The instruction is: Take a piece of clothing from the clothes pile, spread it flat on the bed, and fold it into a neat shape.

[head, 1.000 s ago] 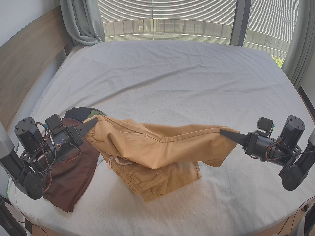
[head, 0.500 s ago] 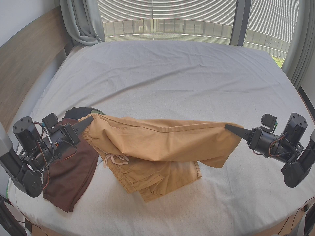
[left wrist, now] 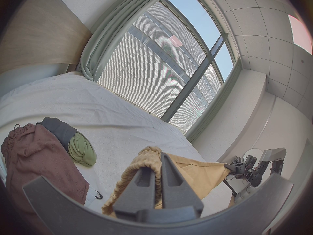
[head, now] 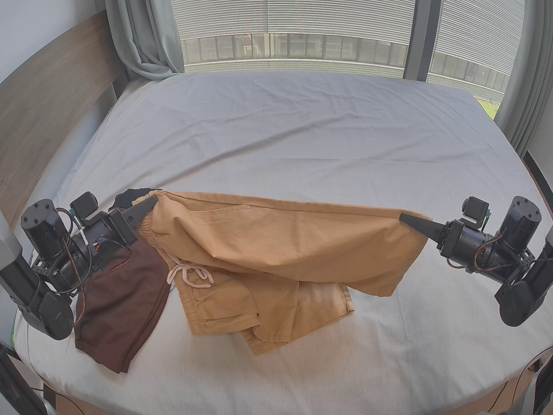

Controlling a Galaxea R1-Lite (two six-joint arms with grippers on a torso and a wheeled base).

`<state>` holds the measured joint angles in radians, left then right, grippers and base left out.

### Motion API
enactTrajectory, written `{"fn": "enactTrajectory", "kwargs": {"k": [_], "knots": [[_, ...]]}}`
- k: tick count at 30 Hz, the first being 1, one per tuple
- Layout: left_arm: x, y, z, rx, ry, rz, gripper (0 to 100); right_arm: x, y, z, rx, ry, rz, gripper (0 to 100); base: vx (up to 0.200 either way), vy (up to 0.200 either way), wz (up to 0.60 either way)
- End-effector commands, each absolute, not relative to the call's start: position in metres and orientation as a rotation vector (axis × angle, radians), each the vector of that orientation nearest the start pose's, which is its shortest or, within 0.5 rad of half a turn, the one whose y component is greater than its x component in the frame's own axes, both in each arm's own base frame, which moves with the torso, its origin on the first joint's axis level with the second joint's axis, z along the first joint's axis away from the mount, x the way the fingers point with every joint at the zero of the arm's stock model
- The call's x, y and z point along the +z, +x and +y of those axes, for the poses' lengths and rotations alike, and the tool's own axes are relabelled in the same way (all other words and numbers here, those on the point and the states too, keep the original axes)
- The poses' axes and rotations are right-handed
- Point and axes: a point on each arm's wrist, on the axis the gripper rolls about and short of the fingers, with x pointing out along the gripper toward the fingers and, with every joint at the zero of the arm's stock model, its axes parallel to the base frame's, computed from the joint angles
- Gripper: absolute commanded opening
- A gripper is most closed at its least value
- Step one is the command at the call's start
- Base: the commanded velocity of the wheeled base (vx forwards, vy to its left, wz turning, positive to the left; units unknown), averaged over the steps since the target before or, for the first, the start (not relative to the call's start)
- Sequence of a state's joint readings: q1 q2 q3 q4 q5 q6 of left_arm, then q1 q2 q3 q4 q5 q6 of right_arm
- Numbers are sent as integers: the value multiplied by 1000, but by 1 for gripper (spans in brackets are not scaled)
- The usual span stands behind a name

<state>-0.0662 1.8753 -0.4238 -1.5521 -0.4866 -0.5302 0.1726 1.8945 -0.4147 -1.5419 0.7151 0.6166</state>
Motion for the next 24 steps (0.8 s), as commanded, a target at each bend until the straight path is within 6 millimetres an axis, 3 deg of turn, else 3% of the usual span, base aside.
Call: {"fn": "enactTrajectory", "kwargs": {"k": [1, 24], "knots": [[134, 287, -25, -551, -492, 32, 0, 123, 278, 62, 870, 558, 209, 0, 0, 0, 0], [123, 292, -24, -540, -468, 56, 0, 122, 284, 57, 852, 558, 200, 0, 0, 0, 0]]}}
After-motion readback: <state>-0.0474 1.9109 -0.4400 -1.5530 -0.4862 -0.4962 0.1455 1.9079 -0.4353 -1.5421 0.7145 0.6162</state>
